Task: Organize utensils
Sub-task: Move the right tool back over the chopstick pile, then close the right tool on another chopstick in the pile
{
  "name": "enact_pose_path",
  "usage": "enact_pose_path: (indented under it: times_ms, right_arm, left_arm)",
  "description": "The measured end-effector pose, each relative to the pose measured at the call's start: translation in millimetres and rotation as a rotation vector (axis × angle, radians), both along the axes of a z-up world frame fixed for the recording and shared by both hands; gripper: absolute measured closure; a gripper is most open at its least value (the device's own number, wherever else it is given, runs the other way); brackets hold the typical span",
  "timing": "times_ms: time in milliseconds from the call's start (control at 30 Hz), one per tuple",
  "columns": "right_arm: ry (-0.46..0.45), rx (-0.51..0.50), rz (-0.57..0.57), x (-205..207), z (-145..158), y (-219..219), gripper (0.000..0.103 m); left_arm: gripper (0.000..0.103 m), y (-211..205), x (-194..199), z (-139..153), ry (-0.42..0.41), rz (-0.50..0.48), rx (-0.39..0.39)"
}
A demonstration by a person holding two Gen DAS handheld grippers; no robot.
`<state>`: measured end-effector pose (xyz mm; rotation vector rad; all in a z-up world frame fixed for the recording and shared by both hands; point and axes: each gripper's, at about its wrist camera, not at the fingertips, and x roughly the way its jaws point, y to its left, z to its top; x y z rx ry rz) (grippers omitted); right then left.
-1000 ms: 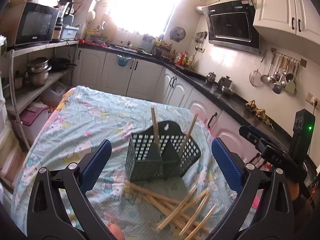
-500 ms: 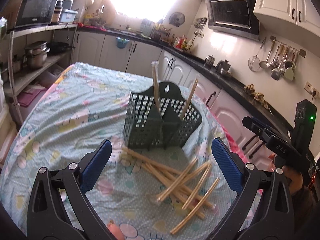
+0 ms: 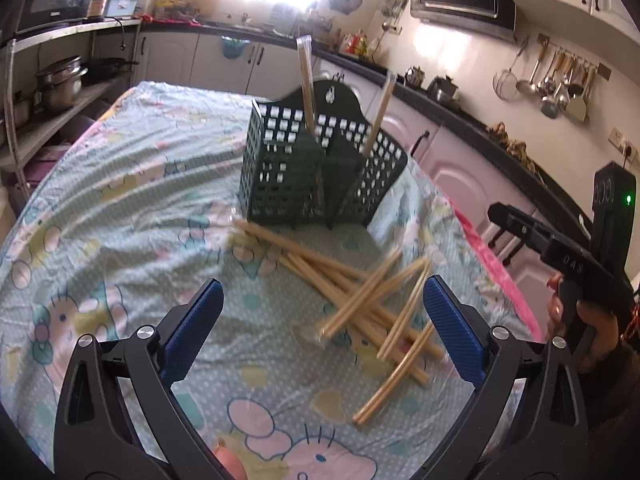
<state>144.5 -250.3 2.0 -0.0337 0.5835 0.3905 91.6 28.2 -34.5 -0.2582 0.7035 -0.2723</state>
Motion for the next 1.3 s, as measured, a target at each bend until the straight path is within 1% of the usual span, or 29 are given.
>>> enact_pose_path:
  times_ms: [133,167,200,233,367,467,567,667,767,867,933,1000,1067,1133,1200,1233,1267,1300]
  right_arm:
    - [0.024,-0.014,-0.003,-1,-11,-1,0.028]
    - [0.029,-0.016,-0.004,-1,-13,-1,0.028]
    - [0.037,-0.020,-0.005,-1,-17,-2,0.028]
    - [0.044,-0.025,-0.008,-1,-20,-3,0.028]
    - [0.070,-0.034,-0.019,1,-32,-6,0.028]
    - [0.095,-0.045,-0.030,4,-41,-9,0.028]
    - [0.126,-0.043,-0.039,8,-51,-13,0.028]
    - [0.159,-0.041,-0.047,13,-60,-17,0.028]
    - [0.193,-0.035,-0.051,17,-68,-21,0.028]
    - [0.236,-0.014,-0.052,23,-76,-24,0.028]
    - [0.272,0.009,-0.052,27,-81,-27,0.029]
    - [0.310,0.041,-0.055,30,-86,-30,0.032]
    - [0.335,0.057,-0.049,32,-90,-31,0.037]
    - [0.357,0.073,-0.043,33,-93,-32,0.044]
    - [0.373,0.088,-0.041,34,-95,-33,0.048]
    - [0.383,0.097,-0.040,34,-97,-34,0.053]
    - [0.390,0.101,-0.039,34,-97,-35,0.059]
    - [0.396,0.106,-0.038,34,-98,-35,0.062]
  left_arm:
    - [0.011,-9,-4,-15,0.043,-0.027,0.004]
    - [0.012,-11,-5,-19,0.050,-0.034,0.007]
    - [0.016,-13,-5,-22,0.057,-0.040,0.007]
    - [0.017,-14,-6,-25,0.065,-0.045,0.004]
    - [0.027,-17,-5,-37,0.095,-0.051,-0.014]
    - [0.036,-15,2,-47,0.134,-0.043,-0.048]
    - [0.039,-12,6,-54,0.162,-0.024,-0.089]
    - [0.046,-9,12,-58,0.182,-0.011,-0.141]
    - [0.054,-6,17,-61,0.201,-0.001,-0.172]
    - [0.055,-4,21,-63,0.214,0.004,-0.216]
    - [0.058,-3,23,-63,0.219,0.008,-0.224]
    - [0.066,-2,24,-64,0.223,0.013,-0.234]
    - [0.071,-2,24,-65,0.225,0.017,-0.242]
    - [0.073,-1,25,-66,0.229,0.020,-0.245]
    - [0.078,-1,25,-67,0.233,0.021,-0.253]
    - [0.080,-1,25,-67,0.233,0.020,-0.253]
    - [0.085,-2,25,-67,0.233,0.018,-0.250]
    - [0.089,-2,24,-67,0.232,0.014,-0.248]
